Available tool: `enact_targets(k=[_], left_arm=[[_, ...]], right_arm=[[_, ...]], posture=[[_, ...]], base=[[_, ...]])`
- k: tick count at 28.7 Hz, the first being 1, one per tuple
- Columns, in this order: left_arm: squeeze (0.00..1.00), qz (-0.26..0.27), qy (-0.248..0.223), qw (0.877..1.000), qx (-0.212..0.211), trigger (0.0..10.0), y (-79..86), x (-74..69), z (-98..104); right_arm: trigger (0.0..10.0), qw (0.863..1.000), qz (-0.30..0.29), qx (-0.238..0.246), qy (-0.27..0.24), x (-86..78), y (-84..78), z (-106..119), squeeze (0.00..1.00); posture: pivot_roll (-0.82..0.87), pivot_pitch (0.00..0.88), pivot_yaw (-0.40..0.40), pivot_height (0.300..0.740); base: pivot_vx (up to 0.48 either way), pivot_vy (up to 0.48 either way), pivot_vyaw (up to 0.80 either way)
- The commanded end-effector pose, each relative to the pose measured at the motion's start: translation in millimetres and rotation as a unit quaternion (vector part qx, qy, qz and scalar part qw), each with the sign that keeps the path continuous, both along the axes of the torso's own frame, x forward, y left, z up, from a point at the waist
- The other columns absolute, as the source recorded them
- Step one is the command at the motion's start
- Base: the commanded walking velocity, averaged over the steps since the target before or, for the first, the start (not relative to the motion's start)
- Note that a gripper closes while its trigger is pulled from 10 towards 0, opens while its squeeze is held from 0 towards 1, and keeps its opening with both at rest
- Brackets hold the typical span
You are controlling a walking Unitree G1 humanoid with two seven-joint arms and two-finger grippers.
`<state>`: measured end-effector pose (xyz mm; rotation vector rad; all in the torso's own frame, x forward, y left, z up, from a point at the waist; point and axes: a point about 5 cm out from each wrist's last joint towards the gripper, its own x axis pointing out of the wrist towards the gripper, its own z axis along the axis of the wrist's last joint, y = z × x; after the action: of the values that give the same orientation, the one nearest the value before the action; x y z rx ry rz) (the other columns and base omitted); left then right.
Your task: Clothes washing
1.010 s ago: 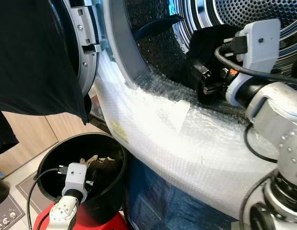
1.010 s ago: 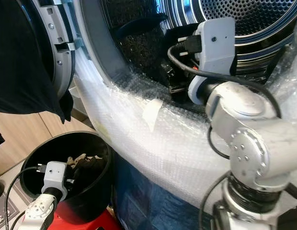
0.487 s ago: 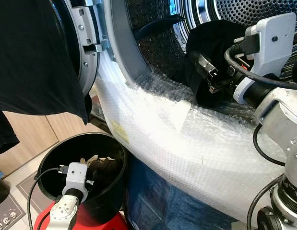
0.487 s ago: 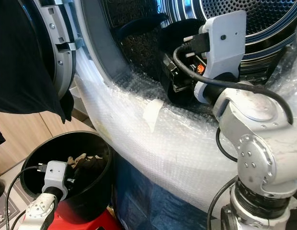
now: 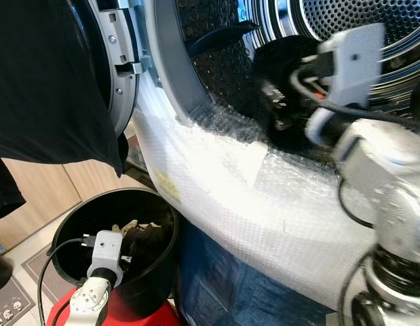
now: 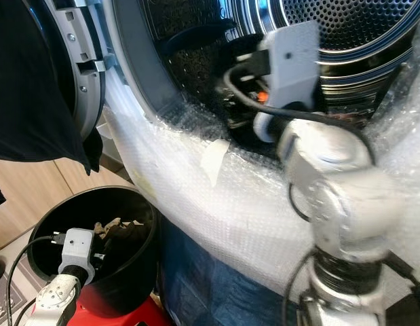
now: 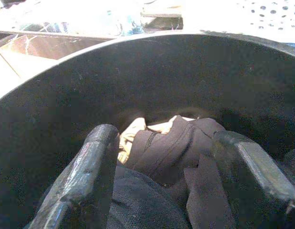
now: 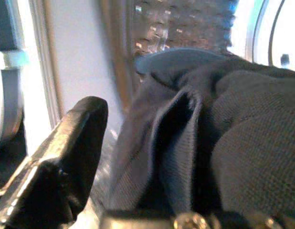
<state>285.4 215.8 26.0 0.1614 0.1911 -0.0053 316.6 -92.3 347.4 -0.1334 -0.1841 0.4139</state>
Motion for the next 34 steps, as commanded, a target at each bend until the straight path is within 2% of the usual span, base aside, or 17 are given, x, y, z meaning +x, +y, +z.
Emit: enact_targets(k=[1,3,5,11,16,21,24,32,34], left_arm=[[0.00,-0.009,0.089,0.996,-0.010,10.0,-10.8,-19.7,-32],[0.00,-0.008,0.088,0.996,-0.010,10.0,-9.9,-19.4,-31],[0.00,-0.006,0.086,0.996,-0.007,10.0,-6.9,-19.3,-30],[0.00,-0.008,0.088,0.996,-0.003,10.0,-4.7,-19.7,-30],[0.00,-0.013,0.090,0.996,-0.004,10.0,-6.1,-19.6,-31],[0.00,-0.025,0.094,0.995,-0.003,10.0,-8.9,-18.7,-31],[0.00,-0.031,0.095,0.995,0.001,10.0,-9.7,-15.8,-30],[0.00,-0.028,0.093,0.995,0.000,10.0,-8.5,-13.9,-28],[0.00,-0.027,0.094,0.995,-0.001,10.0,-8.6,-14.2,-29]], right_arm=[[10.0,1.000,-0.009,0.007,-0.011,7.8,11.9,9,0.00],[10.0,1.000,-0.015,0.012,-0.008,12.0,15.8,11,0.00],[10.0,0.998,-0.063,0.009,-0.004,21.5,18.1,12,0.00],[10.0,0.996,-0.085,0.016,0.013,23.0,16.6,5,0.00],[10.0,0.994,-0.101,0.006,0.028,17.1,3.1,-6,0.00],[10.0,0.988,-0.152,0.019,0.033,14.1,-24.2,-6,0.00],[10.0,0.985,-0.167,0.000,0.038,14.8,-36.3,-12,0.00],[10.0,0.987,-0.159,-0.008,0.020,6.1,-47.1,-5,0.00],[10.0,0.985,-0.172,0.011,0.016,5.9,-51.3,-3,0.00]], posture=[[0.00,0.060,-0.065,0.740],[0.00,0.060,-0.065,0.740],[0.01,0.055,-0.064,0.740],[0.01,0.044,-0.056,0.740],[0.00,0.034,-0.053,0.740],[-0.01,0.016,-0.042,0.740],[-0.01,0.016,-0.038,0.740],[-0.02,0.026,-0.032,0.740],[-0.03,0.037,-0.032,0.740]], base=[[0.000,0.000,0.00],[0.000,0.000,0.00],[0.000,0.000,0.00],[0.000,0.000,0.00],[0.000,0.000,0.00],[0.000,0.000,0.00],[0.000,0.000,0.00],[0.000,0.000,0.00],[0.000,0.000,0.00]])
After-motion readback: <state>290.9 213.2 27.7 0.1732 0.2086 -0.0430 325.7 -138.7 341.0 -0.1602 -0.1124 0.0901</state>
